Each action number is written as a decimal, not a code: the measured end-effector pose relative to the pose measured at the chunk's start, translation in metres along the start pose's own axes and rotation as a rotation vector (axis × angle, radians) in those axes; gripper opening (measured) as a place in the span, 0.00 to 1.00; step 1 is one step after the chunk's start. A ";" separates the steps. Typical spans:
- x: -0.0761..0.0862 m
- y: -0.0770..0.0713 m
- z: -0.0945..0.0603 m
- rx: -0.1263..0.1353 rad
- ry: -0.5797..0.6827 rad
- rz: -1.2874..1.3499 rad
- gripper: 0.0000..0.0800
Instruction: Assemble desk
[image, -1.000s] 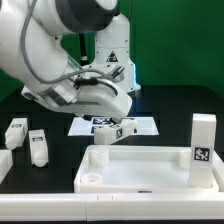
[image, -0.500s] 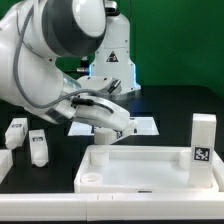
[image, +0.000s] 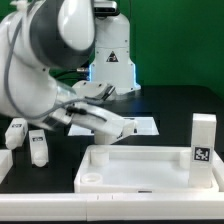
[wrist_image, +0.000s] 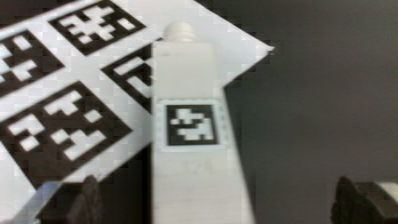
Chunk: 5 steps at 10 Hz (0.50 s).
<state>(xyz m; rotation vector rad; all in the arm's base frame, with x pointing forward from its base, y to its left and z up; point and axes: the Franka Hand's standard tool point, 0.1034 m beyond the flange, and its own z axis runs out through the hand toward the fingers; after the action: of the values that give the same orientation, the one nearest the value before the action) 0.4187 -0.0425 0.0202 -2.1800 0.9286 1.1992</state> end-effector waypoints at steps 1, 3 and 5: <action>0.003 0.000 0.005 -0.005 0.008 0.000 0.81; 0.007 0.002 0.016 -0.025 0.045 0.001 0.81; 0.007 -0.001 0.018 -0.031 0.058 -0.003 0.81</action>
Offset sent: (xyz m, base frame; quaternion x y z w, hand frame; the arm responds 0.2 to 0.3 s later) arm -0.0080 0.0039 -0.0074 -0.0427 0.0668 -0.0063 0.9968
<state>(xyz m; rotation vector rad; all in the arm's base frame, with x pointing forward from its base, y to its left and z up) 0.4125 -0.0320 0.0047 -2.2508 0.9353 1.1622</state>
